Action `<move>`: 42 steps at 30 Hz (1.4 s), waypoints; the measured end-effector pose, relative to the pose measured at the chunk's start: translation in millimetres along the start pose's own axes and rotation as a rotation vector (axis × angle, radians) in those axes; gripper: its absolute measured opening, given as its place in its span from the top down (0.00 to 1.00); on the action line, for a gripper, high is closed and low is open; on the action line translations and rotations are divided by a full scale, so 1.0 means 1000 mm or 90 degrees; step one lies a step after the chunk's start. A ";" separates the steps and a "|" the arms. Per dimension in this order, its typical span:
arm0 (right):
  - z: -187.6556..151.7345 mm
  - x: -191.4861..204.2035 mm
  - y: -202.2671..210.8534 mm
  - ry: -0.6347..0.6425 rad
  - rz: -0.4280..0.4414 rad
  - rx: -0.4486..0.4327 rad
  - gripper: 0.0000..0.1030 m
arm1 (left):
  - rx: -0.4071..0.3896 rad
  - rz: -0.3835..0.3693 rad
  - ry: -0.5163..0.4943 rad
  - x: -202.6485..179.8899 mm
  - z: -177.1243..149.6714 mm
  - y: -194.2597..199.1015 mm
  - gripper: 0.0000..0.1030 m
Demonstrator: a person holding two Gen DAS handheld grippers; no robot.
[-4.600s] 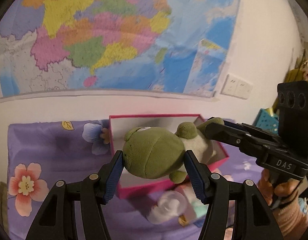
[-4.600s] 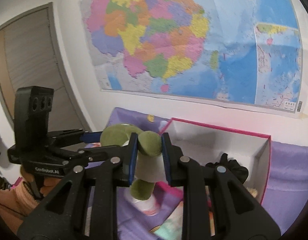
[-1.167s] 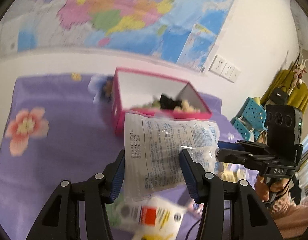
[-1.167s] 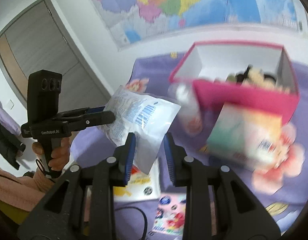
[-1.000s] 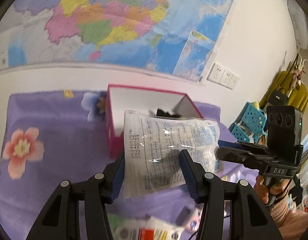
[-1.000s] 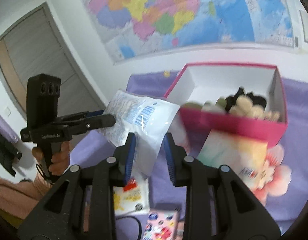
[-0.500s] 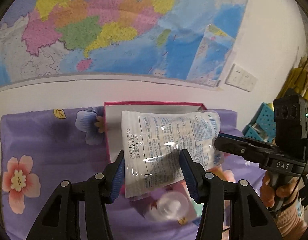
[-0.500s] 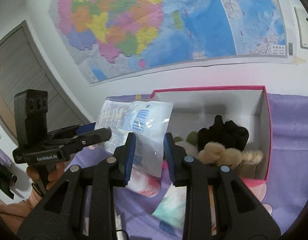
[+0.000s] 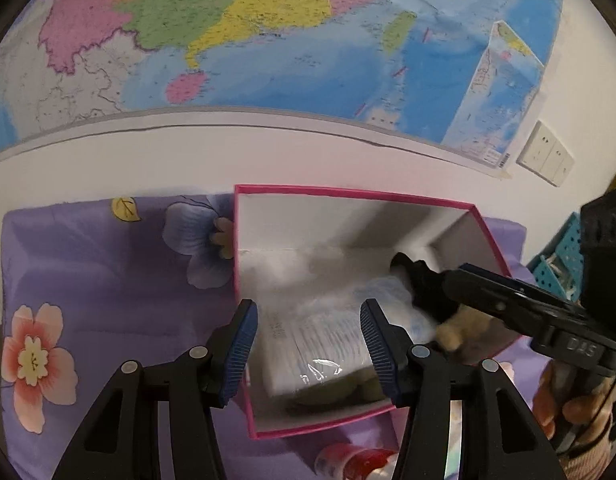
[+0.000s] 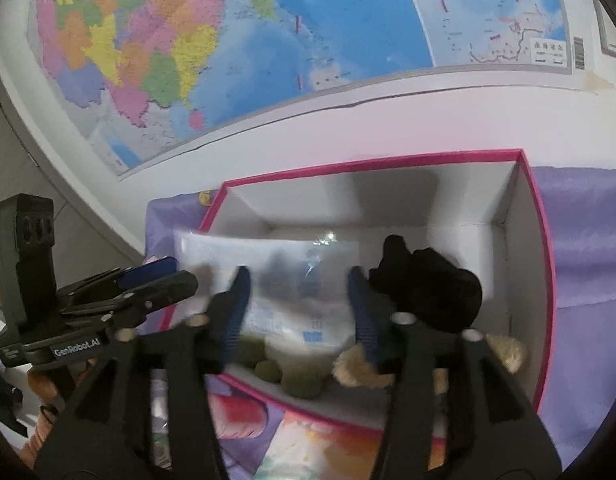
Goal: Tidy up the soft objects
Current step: 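Lower the plastic bag into the pink box and open the right tool, then move the right tool to the pink floral tissue pack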
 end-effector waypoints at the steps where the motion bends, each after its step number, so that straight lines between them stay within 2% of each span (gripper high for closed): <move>1: -0.002 0.001 0.002 0.002 0.006 0.001 0.45 | -0.002 0.002 -0.002 0.000 0.000 0.002 0.47; 5: -0.008 0.008 0.017 0.022 0.017 -0.007 0.45 | -0.023 0.015 -0.014 -0.002 -0.001 0.015 0.47; 10: -0.023 0.030 0.055 0.047 0.074 -0.017 0.45 | -0.071 0.000 -0.023 -0.009 -0.006 0.051 0.47; 15: -0.047 0.056 0.098 0.082 0.135 -0.018 0.45 | -0.119 -0.042 -0.062 -0.036 -0.023 0.098 0.46; 20: -0.071 0.074 0.131 0.108 0.171 -0.020 0.45 | -0.122 -0.085 -0.103 -0.066 -0.045 0.119 0.46; 26: -0.111 0.077 0.156 0.119 0.190 0.002 0.45 | -0.089 -0.130 -0.141 -0.098 -0.086 0.121 0.45; 31: -0.153 0.062 0.162 0.110 0.180 0.050 0.45 | -0.036 -0.155 -0.144 -0.109 -0.122 0.107 0.46; 42: -0.262 0.004 0.136 0.017 0.133 0.221 0.45 | 0.063 -0.226 -0.188 -0.144 -0.187 0.081 0.49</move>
Point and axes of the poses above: each gripper's, at about its wrist camera, not at the fingertips, and y roughly against the way its jaws point, x to its left, z to its top, the point moved 10 cm from there along -y, roughly the way its jaws point, and after that the axes turned 11 degrees about -y, right-handed, at the moved point
